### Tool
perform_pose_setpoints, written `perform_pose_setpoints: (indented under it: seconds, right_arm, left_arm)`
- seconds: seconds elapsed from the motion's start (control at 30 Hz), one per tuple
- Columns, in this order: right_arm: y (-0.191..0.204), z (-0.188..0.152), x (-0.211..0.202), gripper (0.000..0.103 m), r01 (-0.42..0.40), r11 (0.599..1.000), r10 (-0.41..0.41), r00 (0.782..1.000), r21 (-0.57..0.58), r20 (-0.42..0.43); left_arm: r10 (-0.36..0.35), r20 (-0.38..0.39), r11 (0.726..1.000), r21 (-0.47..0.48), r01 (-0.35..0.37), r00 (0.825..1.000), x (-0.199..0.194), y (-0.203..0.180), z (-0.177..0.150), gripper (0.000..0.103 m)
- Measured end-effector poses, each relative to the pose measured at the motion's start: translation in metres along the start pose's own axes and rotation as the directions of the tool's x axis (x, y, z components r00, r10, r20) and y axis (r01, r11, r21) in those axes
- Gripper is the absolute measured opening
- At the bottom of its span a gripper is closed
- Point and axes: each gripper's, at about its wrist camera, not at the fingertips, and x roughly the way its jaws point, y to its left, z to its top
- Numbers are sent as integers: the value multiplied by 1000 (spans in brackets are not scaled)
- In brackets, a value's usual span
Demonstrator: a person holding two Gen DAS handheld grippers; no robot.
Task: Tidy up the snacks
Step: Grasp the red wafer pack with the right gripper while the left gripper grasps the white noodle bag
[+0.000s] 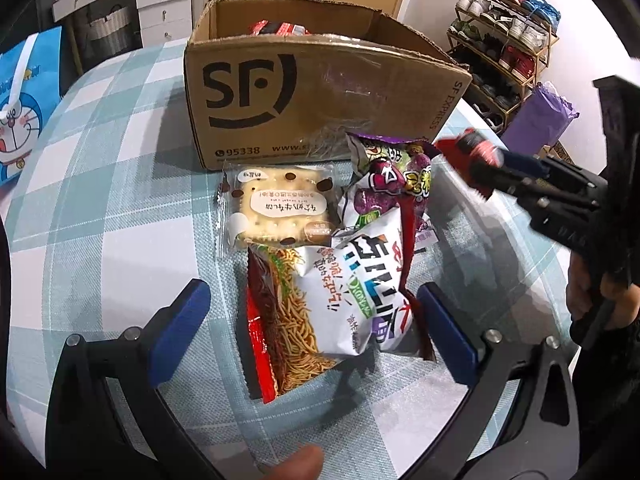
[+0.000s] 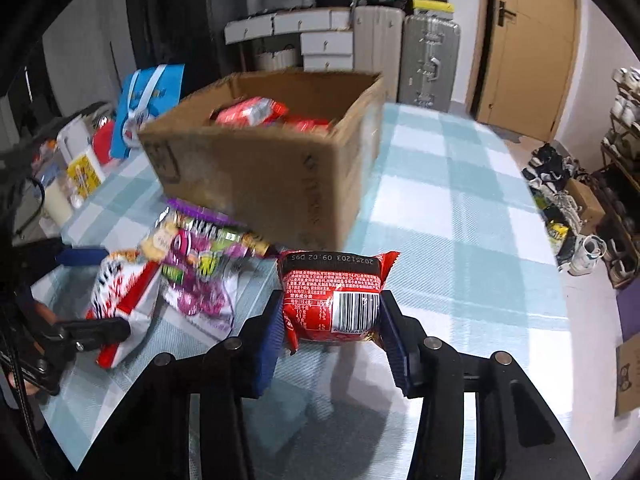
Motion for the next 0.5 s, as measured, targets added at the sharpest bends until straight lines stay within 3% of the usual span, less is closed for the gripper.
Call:
perform_pose_setpoints:
  seconds: [0.27, 0.4, 0.5]
  right_arm:
    - [-9, 9, -22, 46, 0, 999, -2, 997, 32, 73]
    - [-5, 12, -27, 46, 0, 1000, -2, 996, 22, 90]
    - [-4, 12, -30, 46, 2, 1000, -4, 995, 18, 95]
  left_arm:
    - [-30, -33, 999, -25, 29, 999, 4, 5, 0, 101]
    - [-96, -18, 995, -21, 96, 995, 3, 6, -1, 83]
    - [-79, 7, 997, 4, 79, 997, 0, 2, -3, 76]
